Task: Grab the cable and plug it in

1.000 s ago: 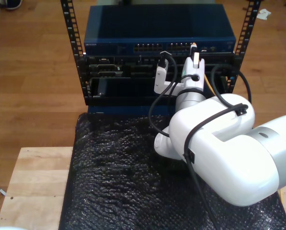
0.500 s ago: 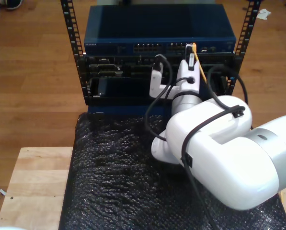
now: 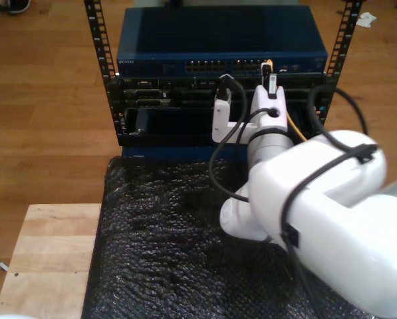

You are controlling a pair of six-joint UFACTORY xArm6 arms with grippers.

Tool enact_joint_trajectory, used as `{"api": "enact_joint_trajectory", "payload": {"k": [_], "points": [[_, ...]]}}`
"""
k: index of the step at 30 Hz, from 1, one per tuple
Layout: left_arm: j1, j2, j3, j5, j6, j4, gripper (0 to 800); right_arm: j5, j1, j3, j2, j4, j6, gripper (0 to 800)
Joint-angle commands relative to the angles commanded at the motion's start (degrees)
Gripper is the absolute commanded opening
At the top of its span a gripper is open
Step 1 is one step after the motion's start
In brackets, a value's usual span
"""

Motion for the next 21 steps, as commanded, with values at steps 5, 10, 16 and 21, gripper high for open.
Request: {"api": "enact_joint_trajectory", "payload": {"k": [5, 10, 16, 21], "points": [[0.0, 0.0, 0.0, 0.0, 0.0, 0.0, 800, 7.3, -0.2, 6.6, -8.1, -0.2, -0.1, 571], [0.0, 0.0, 0.0, 0.0, 0.0, 0.0, 800, 15.2, -1.3, 10.7, -15.7, -0.4, -0.5, 600], [0.0, 0.0, 0.0, 0.0, 0.0, 0.0, 800, 27.1, -5.0, 14.4, -24.3, -2.8, -2.4, 661], [0.0, 0.0, 0.0, 0.0, 0.0, 0.0, 800, 41.1, -9.6, 17.1, -31.6, -6.1, -2.6, 720]]}}
